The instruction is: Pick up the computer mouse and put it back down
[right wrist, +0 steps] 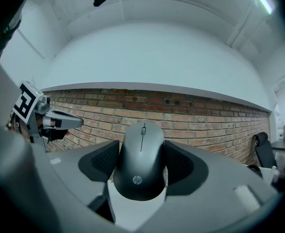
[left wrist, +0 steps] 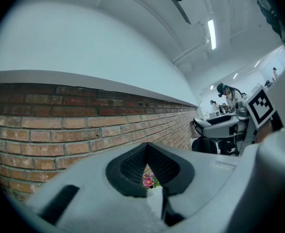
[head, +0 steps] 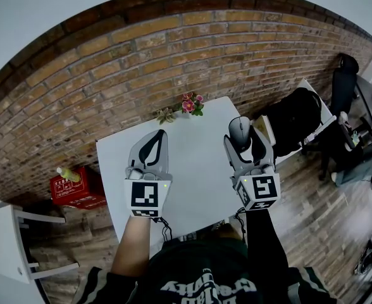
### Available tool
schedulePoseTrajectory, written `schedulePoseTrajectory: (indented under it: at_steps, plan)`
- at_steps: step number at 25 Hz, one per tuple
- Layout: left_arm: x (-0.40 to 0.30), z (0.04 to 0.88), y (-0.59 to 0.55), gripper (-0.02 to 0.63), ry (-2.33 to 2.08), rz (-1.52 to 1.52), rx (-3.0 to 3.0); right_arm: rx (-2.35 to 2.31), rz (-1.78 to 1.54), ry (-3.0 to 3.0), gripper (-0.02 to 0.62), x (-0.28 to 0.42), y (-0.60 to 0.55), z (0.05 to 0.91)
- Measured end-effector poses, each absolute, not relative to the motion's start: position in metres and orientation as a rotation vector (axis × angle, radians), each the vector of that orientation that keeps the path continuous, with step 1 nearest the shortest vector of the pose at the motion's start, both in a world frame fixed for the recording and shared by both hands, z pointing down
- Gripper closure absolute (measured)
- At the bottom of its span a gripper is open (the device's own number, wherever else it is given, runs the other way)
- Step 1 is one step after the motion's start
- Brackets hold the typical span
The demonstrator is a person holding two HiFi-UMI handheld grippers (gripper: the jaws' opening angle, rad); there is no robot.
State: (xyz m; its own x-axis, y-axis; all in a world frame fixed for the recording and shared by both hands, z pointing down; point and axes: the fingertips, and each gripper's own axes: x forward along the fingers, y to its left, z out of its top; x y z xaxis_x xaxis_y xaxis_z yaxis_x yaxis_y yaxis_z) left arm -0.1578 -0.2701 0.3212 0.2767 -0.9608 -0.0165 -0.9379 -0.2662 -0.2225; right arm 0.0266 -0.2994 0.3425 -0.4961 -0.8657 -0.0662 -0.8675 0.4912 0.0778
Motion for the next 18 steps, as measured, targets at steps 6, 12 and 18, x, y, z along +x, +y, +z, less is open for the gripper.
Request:
schedulePoseTrajectory:
  at_steps: [6,12,18]
  plan:
    - [-0.1583,0.3209,-0.2698,0.601,1.770,-0.185,-2.354,-1.571,0.150,2.700,0.288,0.0266,-0.2986,0.3453]
    - [-0.1562,0.3213,-0.2692,0.601,1.764,-0.186,-2.357,-1.569,0.155,2.701,0.288,0.0277,-0.2971,0.3457]
    - [-0.1566,0.3220,-0.2703,0.601,1.760,-0.190,-2.363,-1.574,0.150,2.703,0.288,0.0264,-0.2972,0.3480]
